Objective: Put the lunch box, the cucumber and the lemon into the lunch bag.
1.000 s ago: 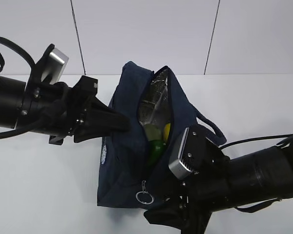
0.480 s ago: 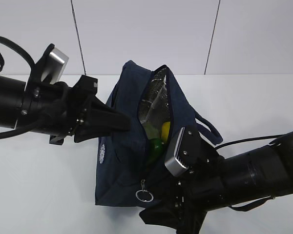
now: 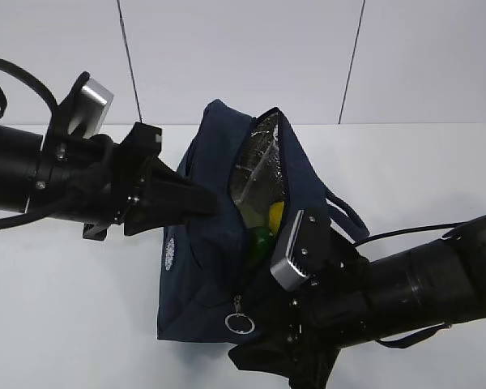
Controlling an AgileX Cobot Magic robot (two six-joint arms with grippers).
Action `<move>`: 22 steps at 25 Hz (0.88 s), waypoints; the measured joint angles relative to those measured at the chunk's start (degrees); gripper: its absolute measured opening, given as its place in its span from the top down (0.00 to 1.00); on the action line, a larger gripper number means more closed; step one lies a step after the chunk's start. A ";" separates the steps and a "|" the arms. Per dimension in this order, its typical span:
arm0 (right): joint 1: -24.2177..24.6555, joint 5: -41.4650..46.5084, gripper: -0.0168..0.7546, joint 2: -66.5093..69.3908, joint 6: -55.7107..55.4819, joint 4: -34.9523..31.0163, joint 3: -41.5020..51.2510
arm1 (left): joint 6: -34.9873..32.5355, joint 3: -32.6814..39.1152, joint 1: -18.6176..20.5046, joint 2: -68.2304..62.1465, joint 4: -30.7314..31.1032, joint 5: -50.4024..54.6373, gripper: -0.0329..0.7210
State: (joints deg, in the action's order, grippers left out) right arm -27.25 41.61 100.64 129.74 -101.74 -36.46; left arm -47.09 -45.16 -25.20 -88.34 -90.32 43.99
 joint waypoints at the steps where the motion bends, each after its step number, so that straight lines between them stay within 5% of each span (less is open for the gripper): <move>1: 0.00 0.00 0.42 0.38 0.00 0.00 -0.25 | 0.00 0.00 0.00 0.00 -0.37 0.00 0.94; 12: 0.00 2.43 0.43 3.53 -1.96 0.00 -3.11 | 0.00 0.00 0.00 -0.10 -1.65 0.00 0.94; 22: 0.00 2.99 0.65 3.63 -2.09 0.00 -3.23 | 0.00 0.00 0.00 -0.10 -1.76 0.00 0.94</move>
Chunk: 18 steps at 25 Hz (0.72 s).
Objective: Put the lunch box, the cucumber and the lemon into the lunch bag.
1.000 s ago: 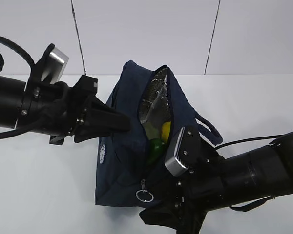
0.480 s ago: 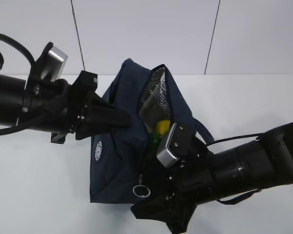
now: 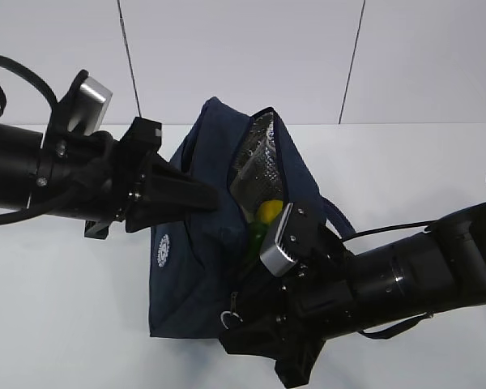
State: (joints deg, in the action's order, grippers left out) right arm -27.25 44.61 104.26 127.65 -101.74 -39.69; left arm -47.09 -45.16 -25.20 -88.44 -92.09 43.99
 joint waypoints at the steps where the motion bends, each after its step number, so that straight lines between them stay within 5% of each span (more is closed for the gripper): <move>1: 0.00 0.00 0.65 0.00 0.00 0.00 0.00 | 0.00 0.00 0.00 0.00 0.00 0.00 0.94; 18: 0.00 -1.47 0.66 0.00 -3.90 0.00 0.00 | 0.00 0.00 0.00 0.00 -0.22 0.00 0.94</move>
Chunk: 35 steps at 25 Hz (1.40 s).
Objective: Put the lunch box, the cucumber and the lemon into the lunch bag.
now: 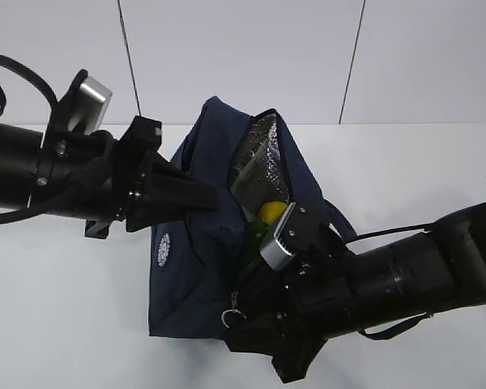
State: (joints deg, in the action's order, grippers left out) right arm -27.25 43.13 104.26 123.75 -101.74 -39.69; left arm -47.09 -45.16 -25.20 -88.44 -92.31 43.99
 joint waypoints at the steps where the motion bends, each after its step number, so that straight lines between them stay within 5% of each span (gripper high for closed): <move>1: 0.00 -0.13 0.66 0.00 -0.23 0.00 0.00 | 0.00 0.00 0.00 0.00 0.00 0.00 0.94; 35: 0.00 3.13 0.66 3.77 -1.87 0.00 -1.66 | 0.00 0.00 0.00 0.00 -0.09 0.12 0.94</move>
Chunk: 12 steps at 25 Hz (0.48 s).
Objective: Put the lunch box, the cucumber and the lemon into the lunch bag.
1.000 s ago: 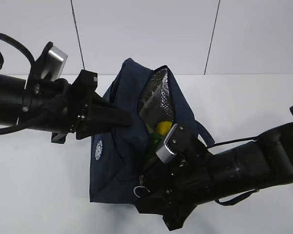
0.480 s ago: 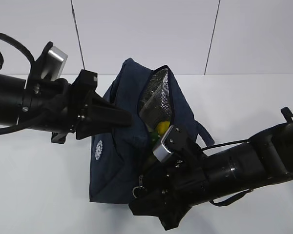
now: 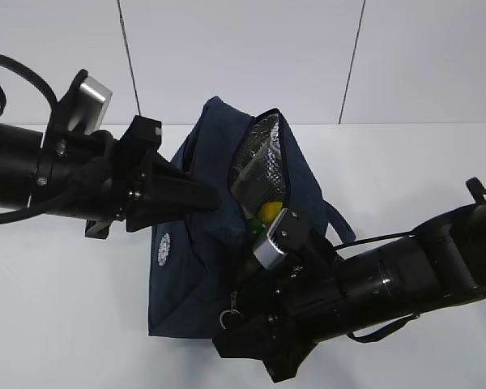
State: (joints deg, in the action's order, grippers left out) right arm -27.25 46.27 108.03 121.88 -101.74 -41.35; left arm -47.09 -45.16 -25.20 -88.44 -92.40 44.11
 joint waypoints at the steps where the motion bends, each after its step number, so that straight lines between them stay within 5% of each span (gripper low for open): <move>1: 0.00 0.00 0.66 0.00 0.00 0.00 0.00 | 0.00 0.00 0.00 0.00 0.00 0.00 0.94; 6: 0.00 0.00 0.68 0.00 0.00 0.00 0.00 | 0.00 0.00 0.00 0.00 0.00 0.00 0.94; 12: 0.00 0.11 0.81 0.00 0.00 0.00 0.00 | 0.00 0.00 0.00 0.00 0.00 0.10 0.94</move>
State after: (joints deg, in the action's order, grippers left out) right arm -27.25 46.38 108.03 121.88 -101.74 -41.35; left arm -47.09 -45.16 -25.20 -88.44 -92.40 44.21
